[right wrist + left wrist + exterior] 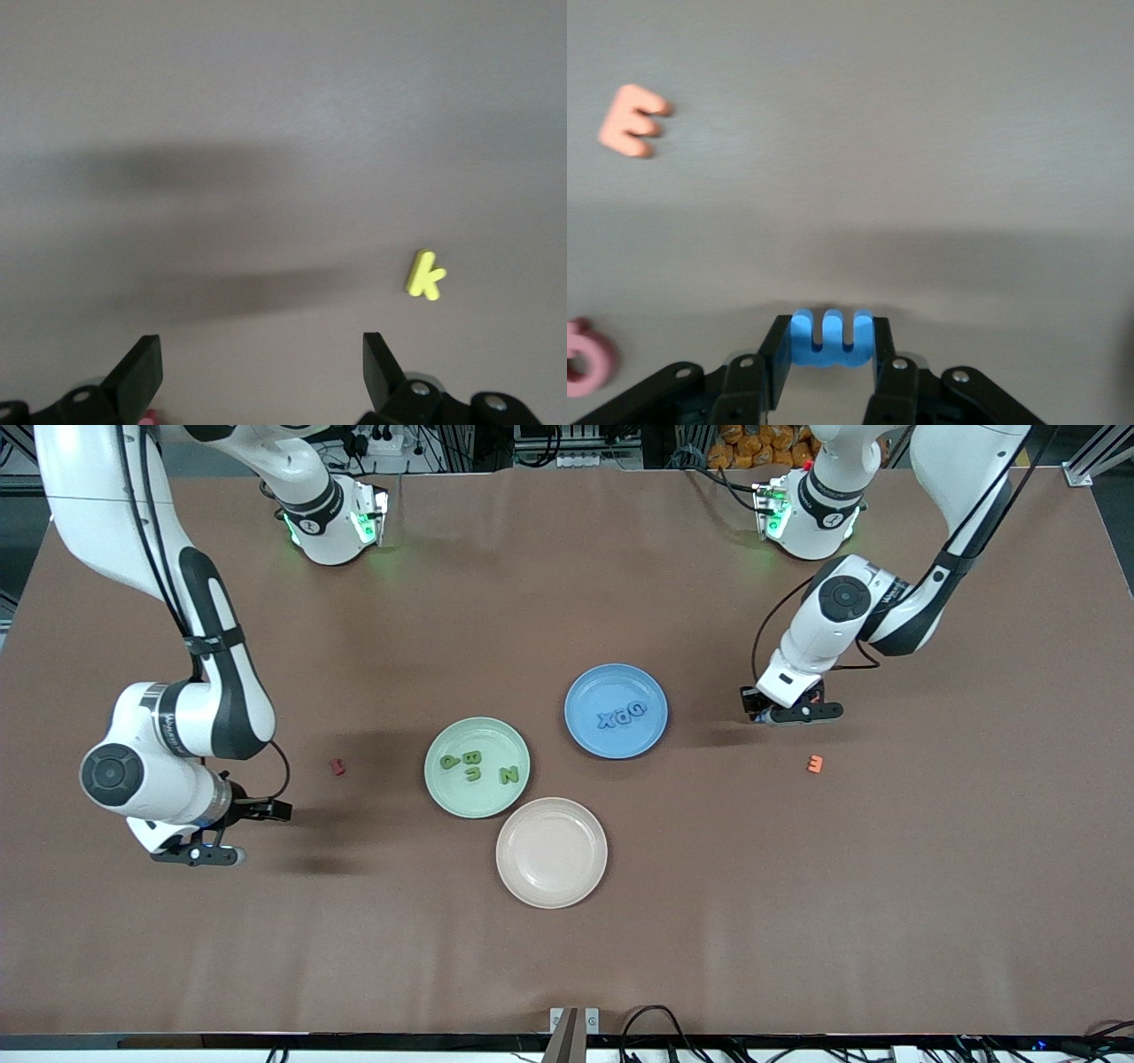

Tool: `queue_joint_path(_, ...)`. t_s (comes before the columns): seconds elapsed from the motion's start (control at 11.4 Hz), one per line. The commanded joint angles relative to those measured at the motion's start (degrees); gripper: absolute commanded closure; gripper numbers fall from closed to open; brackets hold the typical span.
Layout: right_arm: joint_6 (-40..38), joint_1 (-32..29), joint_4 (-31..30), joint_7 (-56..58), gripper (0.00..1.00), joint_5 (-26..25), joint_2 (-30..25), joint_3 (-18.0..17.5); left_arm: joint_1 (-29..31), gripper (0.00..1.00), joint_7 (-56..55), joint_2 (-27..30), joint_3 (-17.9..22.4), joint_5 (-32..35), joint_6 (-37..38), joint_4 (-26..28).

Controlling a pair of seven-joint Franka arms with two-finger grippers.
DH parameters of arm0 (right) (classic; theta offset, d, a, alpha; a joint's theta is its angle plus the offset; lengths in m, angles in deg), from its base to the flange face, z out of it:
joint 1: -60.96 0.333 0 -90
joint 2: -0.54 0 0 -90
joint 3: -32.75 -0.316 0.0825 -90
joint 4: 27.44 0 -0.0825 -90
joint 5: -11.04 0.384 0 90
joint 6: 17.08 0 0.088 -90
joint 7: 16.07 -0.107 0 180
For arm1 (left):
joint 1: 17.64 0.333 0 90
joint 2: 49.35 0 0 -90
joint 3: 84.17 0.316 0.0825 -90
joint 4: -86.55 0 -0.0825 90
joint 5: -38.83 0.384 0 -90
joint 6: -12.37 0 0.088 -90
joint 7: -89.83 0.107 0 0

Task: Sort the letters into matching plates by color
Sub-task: 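Drop m on the blue plate with the left gripper while the right gripper withdraws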

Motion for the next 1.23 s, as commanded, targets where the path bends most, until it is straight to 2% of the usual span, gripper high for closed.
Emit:
queue_joint_path(0.0,-1.0,-2.6,1.4,0.2,0.0,-1.4,-2.0,-1.1,-3.7,1.0,-1.2,0.3,-2.2,-8.3,1.3,-3.6)
queue_joint_path(0.18,-1.6,-3.1,1.4,-0.1,0.0,-1.2,-4.6,-1.2,-9.6,1.0,-1.3,0.1,-2.4,-14.9,1.6,-6.3)
queue_joint_path(0.26,-3.8,-3.2,1.7,-0.1,0.0,-1.2,-5.9,-1.3,-12.8,1.0,-1.3,-0.1,-2.3,-19.7,2.3,-8.2)
queue_joint_path(0.44,-8.7,-3.3,3.5,0.0,0.0,-1.3,-8.1,-1.3,-17.4,1.0,-2.1,-0.6,-2.3,-24.6,3.4,-11.6)
queue_joint_path(0.61,-15.4,-3.2,6.1,-0.1,0.0,-1.4,-9.8,-1.3,-21.0,1.0,-6.9,-1.8,-2.2,-25.9,3.5,-14.5)
queue_joint_path(0.88,-21.7,-3.0,7.6,0.1,0.0,-1.2,-13.2,-1.3,-22.9,1.0,-10.8,-4.6,-2.1,-25.9,3.5,-17.8)
queue_joint_path(0.96,-24.0,-2.9,7.6,-0.2,0.0,-1.2,-14.8,-1.3,-23.0,0.81,-11.0,-5.1,-2.1,-25.9,3.5,-18.7)
queue_joint_path(1.05,-26.8,-2.8,7.6,-0.5,0.0,-1.2,-16.4,-1.3,-23.1,0.01,-11.0,-5.4,-2.1,-25.8,3.5,-19.2)
queue_joint_path(1.14,-29.6,-2.8,7.7,-0.6,0.0,-1.3,-18.1,-1.3,-23.3,0.0,-11.0,-5.3,-2.1,-25.6,3.5,-19.4)
